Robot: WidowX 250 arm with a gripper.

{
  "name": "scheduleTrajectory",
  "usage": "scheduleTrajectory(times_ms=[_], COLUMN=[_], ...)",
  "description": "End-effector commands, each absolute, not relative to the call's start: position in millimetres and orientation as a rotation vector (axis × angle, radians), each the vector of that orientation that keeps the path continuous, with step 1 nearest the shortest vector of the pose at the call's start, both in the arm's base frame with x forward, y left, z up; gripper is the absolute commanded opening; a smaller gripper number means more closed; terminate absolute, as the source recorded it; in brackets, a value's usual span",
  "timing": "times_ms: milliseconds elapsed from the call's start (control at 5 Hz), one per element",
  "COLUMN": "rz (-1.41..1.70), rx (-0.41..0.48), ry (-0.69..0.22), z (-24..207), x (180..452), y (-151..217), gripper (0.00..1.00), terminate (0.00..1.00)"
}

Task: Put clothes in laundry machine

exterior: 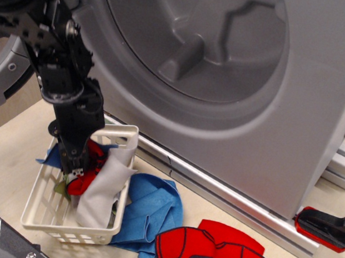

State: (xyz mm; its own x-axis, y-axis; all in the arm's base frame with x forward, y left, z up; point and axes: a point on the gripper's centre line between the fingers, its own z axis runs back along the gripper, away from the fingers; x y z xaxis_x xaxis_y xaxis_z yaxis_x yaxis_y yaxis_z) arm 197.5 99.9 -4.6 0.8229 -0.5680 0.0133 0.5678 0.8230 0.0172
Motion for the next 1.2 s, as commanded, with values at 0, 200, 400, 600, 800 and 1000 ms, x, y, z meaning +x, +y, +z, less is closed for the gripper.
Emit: scheduleTrajectory(times_ms=[0,200,400,600,800,1000], rz=[-0.468,-0.503,-0.485,-0.283,-0.124,-0.082], rx=[0.051,0.030,0.015,-0.069,-0.114,-0.136], ry=[-0.098,-0.092,-0.177,-0.300,-0.372,-0.493], z=[65,81,92,101,110,127], x=[219,220,226,232,236,247], y=[107,95,76,61,47,35], gripper=[0.00,0.00,0.00,0.00,0.00,0.00], terminate=[0.00,0.00,0.00,0.00,0.00,0.00])
